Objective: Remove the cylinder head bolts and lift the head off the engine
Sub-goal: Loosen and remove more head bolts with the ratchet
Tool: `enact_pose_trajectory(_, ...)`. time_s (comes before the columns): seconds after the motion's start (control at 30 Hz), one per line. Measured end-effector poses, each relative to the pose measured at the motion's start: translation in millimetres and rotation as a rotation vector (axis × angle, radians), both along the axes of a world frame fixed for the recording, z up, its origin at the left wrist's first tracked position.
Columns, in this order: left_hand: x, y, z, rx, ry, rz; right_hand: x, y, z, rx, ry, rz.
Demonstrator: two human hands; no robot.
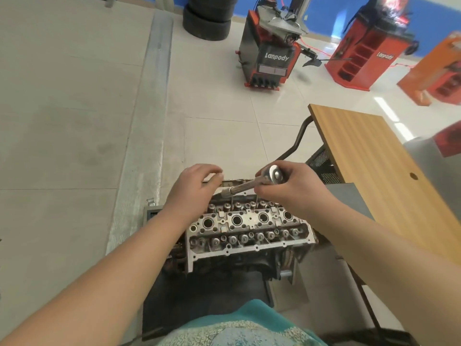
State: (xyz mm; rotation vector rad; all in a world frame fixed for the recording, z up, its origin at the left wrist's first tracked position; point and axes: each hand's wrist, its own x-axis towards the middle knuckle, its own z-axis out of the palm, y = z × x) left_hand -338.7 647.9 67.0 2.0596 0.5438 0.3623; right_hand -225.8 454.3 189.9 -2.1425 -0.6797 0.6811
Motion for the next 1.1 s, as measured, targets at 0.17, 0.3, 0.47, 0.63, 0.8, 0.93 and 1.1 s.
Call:
enact_pose_trajectory(0.17,-31.4,2.5,-69.5,-0.195,0.503,0.182,9.2,3.9,-11.7,-0.107,-0.051,-0.027)
enact_pose_trajectory(0.3,-49.3,-20.0,-101.0,-0.561,0.525,0.232,5.6,15.7,-24.2,-0.198,-0.09,0.01)
enact_pose_trajectory(0.47,-49.2,-28.1,-111.5,-0.668,0.493,0.224,9.4,26.2,-28.5,-0.232,-0.14,0.044)
enact_pose_trajectory(0.63,-49.5,-23.6,-111.9,-0.704,0.457,0.202,14.8,27.0,-27.5,-0.262,-0.143,0.095)
enact_pose_trajectory(0.8,-49.7,-24.8,-113.6,-0.673,0.469,0.181,15.7,36.1,-29.8,-0.297,-0.179,0.109)
enact_pose_trajectory(0.93,-52.0,-22.5,-111.9,-0.662,0.473,0.155,15.7,41.8,-27.2,-0.345,-0.223,0.142)
enact_pose_trajectory(1.1,-51.1,-23.3,-115.4,-0.668,0.468,0.154,14.7,52.7,-22.3,-0.486,-0.347,0.254)
